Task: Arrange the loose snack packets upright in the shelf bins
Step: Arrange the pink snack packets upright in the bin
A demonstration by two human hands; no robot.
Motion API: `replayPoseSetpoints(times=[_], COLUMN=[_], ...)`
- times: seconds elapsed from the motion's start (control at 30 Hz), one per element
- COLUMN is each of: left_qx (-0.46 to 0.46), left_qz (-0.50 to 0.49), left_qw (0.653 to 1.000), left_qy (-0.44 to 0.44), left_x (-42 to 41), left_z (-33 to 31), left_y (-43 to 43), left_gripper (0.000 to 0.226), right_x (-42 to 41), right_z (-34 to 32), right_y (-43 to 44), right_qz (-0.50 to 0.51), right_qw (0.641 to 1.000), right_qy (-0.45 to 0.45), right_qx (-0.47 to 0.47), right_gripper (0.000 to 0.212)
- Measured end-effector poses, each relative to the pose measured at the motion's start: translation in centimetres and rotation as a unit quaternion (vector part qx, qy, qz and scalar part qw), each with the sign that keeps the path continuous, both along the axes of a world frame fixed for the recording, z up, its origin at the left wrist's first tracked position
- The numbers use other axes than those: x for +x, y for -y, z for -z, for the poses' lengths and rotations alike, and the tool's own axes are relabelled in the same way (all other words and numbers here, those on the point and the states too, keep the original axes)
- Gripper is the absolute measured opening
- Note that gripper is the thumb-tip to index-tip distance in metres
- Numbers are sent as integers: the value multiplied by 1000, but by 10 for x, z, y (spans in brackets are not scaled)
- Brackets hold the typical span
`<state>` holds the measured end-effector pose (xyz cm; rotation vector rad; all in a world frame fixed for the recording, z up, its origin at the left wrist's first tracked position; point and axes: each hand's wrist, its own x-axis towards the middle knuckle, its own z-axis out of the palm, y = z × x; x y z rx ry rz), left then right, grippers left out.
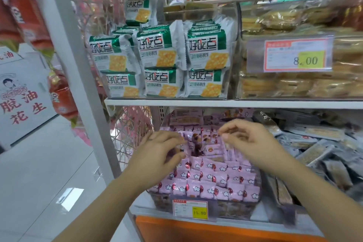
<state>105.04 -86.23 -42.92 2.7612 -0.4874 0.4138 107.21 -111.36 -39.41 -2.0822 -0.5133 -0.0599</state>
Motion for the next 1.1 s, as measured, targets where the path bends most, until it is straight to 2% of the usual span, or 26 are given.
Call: replayPoseSetpoints(times=[0.1,0.17,0.3,0.33,0.53,0.6,0.67,0.73,0.83,0.9,1.0,1.1], left_qx=[140,190,190,200,213,183,151,183,280,312,297,223], left_qz=[30,14,-33,-39,-45,-28,-2,8,8,0,-3,1], left_qw=[987,976,975,973,971,979,982,972,939,922,928,950], left_qy=[-77,-107,-106,-105,-102,-90,-114,-148,-199,-229,-226,-217], left_x=[9,14,24,26,40,47,56,67,82,86,89,87], left_z=[-4,-5,-11,-12,-23,-29,-31,-26,-15,-11,-11,-16], left_y=[10,11,6,6,18,34,54,71,88,95,98,89], left_gripper=[74,78,39,36,37,37,37,41,52,58,51,38], right_x=[5,7,11,12,19,21,23,22,19,18,20,19], right_z=[5,12,23,25,34,35,35,36,38,38,37,38], right_y=[24,32,40,40,45,46,47,48,50,50,52,53], right_qz=[58,71,68,65,38,35,34,31,23,15,11,11], right_qw=[998,995,988,986,980,979,979,978,976,977,976,977], right_qy=[39,52,70,79,108,109,117,128,136,140,142,143], right_qx=[6,-41,-119,-134,-166,-167,-163,-163,-167,-163,-162,-158], right_gripper=[22,18,18,20,24,25,24,24,24,24,23,23])
